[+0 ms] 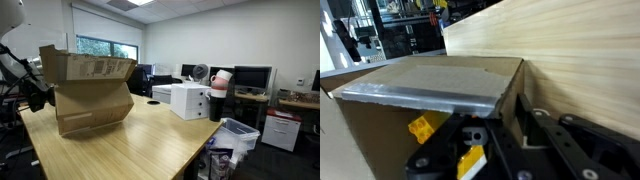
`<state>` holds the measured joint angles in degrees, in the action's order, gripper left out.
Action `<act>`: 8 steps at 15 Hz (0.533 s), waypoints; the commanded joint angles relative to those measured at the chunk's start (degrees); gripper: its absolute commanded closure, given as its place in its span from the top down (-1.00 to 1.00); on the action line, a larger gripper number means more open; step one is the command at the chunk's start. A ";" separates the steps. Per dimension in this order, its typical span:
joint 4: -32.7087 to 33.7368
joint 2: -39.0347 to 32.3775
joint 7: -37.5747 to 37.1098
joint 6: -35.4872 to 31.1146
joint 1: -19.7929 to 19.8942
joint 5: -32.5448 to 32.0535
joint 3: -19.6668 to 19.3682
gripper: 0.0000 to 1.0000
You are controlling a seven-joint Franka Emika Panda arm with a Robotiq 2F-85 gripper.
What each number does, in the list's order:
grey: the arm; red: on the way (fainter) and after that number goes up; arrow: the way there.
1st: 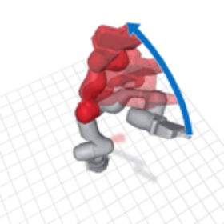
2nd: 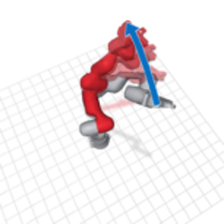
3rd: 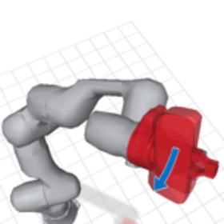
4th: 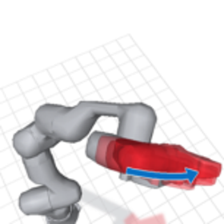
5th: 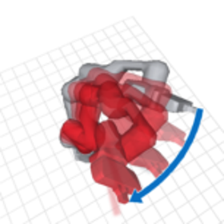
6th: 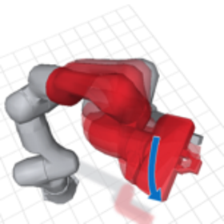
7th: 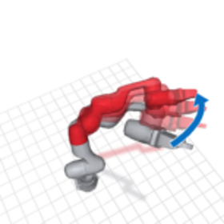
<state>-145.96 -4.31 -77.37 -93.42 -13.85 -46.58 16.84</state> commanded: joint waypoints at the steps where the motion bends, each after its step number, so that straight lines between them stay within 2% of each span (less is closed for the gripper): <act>1: 1.03 -1.07 -2.44 3.54 -1.37 -1.71 -0.57 -0.87; 8: 1.70 -2.22 -1.54 3.15 -1.71 -0.64 -1.01 -0.85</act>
<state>-144.91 -6.31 -77.67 -92.72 -14.56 -46.76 16.27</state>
